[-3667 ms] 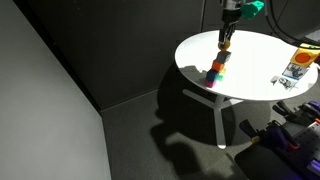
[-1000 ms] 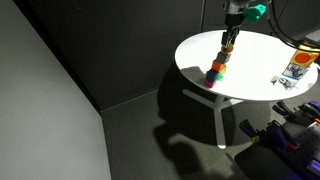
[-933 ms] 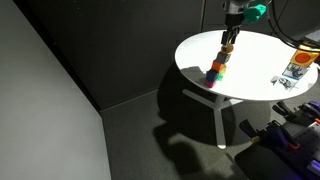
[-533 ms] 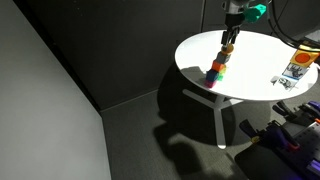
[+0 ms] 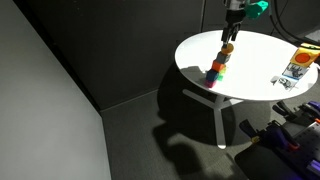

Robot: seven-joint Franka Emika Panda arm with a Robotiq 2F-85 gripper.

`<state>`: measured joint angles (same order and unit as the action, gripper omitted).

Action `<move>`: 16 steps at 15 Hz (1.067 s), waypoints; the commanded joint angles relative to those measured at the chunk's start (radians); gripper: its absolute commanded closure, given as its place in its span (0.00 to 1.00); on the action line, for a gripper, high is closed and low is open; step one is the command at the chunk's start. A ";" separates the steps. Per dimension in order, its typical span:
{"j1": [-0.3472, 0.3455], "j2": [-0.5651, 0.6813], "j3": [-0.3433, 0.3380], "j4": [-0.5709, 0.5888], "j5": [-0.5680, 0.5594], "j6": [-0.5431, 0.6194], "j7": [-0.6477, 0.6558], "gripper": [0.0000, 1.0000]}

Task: Pick up the yellow round toy and put it on the gray block

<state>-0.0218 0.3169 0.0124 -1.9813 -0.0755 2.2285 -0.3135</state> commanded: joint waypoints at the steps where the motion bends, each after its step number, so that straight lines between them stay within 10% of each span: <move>1: 0.003 -0.044 -0.001 -0.008 0.001 -0.053 0.064 0.00; 16: 0.022 -0.205 0.000 -0.124 -0.005 -0.115 0.211 0.00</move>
<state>-0.0053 0.1772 0.0131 -2.0530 -0.0756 2.1292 -0.1190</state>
